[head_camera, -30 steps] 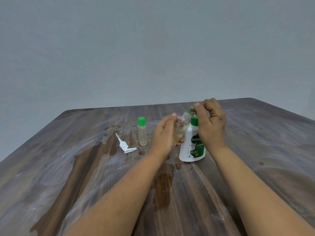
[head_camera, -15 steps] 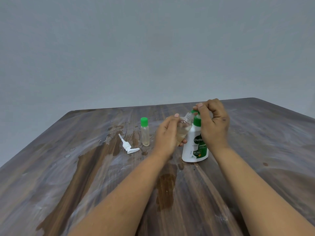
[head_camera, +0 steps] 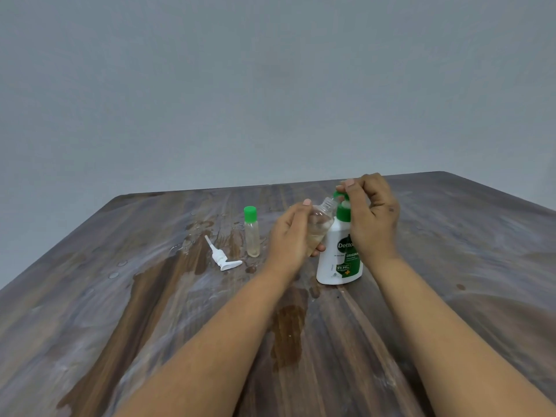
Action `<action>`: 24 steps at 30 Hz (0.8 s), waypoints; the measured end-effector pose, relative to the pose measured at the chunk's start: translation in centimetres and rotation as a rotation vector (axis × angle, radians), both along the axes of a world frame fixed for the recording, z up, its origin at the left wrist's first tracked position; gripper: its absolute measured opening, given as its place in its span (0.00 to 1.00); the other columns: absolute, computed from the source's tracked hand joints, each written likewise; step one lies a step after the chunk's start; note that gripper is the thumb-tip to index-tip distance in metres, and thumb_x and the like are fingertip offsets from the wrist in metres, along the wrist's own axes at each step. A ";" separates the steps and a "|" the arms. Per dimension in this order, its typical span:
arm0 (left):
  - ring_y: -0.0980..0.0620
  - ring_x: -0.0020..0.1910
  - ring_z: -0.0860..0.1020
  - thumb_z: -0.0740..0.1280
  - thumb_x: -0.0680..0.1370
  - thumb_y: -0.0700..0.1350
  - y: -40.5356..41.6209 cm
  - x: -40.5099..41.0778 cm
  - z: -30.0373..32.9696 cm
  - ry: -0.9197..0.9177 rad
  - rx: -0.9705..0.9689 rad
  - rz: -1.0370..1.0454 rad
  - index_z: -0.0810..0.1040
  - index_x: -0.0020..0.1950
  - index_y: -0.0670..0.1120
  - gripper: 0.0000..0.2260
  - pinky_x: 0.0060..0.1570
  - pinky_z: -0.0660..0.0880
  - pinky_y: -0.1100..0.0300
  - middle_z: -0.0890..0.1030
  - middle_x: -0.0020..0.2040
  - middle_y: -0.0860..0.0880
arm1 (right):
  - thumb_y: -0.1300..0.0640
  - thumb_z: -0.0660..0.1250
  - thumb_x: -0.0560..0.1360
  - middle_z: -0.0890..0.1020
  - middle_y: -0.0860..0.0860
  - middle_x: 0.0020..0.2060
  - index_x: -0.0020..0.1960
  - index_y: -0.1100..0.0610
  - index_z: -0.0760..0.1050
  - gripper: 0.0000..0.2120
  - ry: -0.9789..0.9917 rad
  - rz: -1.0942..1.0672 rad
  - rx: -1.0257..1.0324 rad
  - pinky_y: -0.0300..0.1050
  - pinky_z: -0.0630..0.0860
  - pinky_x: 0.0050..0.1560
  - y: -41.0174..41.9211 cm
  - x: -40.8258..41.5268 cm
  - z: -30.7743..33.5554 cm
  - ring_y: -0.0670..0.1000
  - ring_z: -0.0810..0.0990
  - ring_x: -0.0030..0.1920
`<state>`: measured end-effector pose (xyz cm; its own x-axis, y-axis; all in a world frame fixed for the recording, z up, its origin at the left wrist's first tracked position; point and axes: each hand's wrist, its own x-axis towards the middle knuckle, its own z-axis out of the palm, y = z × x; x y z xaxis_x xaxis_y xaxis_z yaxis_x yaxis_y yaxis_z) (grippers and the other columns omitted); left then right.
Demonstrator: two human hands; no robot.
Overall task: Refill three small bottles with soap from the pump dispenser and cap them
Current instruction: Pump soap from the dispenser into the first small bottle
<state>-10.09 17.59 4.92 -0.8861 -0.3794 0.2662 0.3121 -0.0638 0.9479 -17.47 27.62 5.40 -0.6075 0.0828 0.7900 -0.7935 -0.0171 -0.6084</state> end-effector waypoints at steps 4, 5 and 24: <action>0.53 0.23 0.75 0.58 0.84 0.49 -0.1 0.0 0.0 -0.003 -0.001 0.009 0.77 0.43 0.47 0.13 0.23 0.71 0.65 0.82 0.38 0.48 | 0.61 0.65 0.76 0.74 0.53 0.34 0.34 0.62 0.77 0.12 0.024 -0.042 0.059 0.34 0.68 0.39 -0.1 -0.1 0.0 0.41 0.72 0.36; 0.53 0.23 0.75 0.58 0.84 0.49 0.0 0.0 0.0 -0.004 0.003 0.010 0.77 0.43 0.47 0.13 0.23 0.71 0.65 0.82 0.38 0.48 | 0.61 0.65 0.76 0.74 0.55 0.34 0.35 0.64 0.77 0.12 0.026 -0.047 0.065 0.35 0.68 0.38 -0.1 -0.1 0.0 0.43 0.72 0.36; 0.51 0.24 0.75 0.57 0.84 0.49 -0.1 0.1 0.2 -0.016 -0.008 0.001 0.77 0.48 0.44 0.13 0.25 0.70 0.64 0.82 0.39 0.48 | 0.56 0.63 0.79 0.75 0.51 0.36 0.39 0.52 0.77 0.11 0.063 -0.029 0.025 0.35 0.70 0.42 -0.2 -0.1 -0.1 0.42 0.74 0.39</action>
<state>-9.97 17.53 5.07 -0.8902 -0.3777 0.2548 0.2965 -0.0555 0.9534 -17.57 27.45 5.25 -0.5541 0.0794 0.8286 -0.8301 0.0210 -0.5572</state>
